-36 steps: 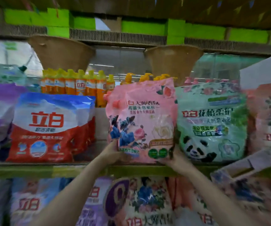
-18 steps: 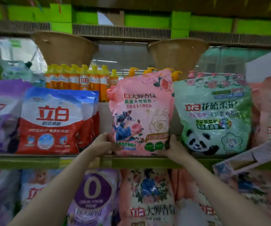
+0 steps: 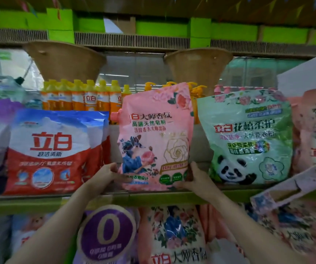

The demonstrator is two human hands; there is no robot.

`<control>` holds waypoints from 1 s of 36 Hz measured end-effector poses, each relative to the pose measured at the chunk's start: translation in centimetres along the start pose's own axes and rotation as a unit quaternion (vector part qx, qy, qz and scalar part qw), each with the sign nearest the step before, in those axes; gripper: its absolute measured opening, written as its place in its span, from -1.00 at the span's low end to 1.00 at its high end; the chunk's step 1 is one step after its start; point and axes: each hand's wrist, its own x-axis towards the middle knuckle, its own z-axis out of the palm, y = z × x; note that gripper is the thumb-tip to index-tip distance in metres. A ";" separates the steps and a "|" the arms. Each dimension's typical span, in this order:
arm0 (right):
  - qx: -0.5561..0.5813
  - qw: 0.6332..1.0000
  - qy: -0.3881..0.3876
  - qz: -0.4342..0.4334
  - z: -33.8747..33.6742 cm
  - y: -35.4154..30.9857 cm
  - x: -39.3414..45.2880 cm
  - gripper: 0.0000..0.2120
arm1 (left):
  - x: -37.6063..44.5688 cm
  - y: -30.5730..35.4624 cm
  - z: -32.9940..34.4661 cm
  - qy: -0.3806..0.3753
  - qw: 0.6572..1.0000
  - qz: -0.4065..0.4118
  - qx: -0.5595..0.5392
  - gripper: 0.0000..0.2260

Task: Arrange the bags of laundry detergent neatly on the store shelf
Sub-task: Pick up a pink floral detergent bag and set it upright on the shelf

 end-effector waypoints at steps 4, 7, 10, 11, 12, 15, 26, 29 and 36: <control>-0.004 1.000 -0.002 -0.002 0.1 0.0 0.3 -0.31 | 0.6 -0.4 -1.0 -0.041 0.999 -0.022 0.013 -0.17; 0.004 1.000 -0.007 -0.006 0.2 0.0 0.3 -0.32 | 1.2 -0.3 -0.6 -0.053 0.998 -0.014 -0.011 -0.28; -0.008 1.000 -0.028 -0.008 0.2 -0.2 0.3 -0.27 | 1.2 0.6 0.0 -0.062 0.996 0.002 -0.059 -0.40; -0.012 0.999 -0.033 -0.005 0.2 -0.2 0.4 -0.26 | 1.1 1.0 0.1 -0.062 0.995 0.006 -0.080 -0.44; -0.015 0.999 -0.037 -0.002 0.1 -0.2 0.4 -0.25 | 1.0 1.6 -0.2 -0.065 0.991 0.012 -0.114 -0.50; -0.018 0.999 -0.050 0.011 0.1 -0.3 0.6 -0.26 | 1.8 3.2 -1.7 -0.064 0.971 0.037 -0.229 -0.56; -0.022 0.997 -0.068 0.025 0.0 -0.1 1.0 -0.24 | 5.0 12.0 1.1 0.286 0.946 0.146 -0.044 -0.85; -0.029 0.997 -0.068 0.025 0.1 0.1 1.3 -0.33 | 5.1 12.9 1.9 0.300 0.932 0.205 0.017 -0.76; -0.001 0.998 -0.070 0.002 -0.1 -0.2 1.4 -0.25 | 2.8 9.3 -0.2 0.267 0.948 0.173 -0.010 -0.68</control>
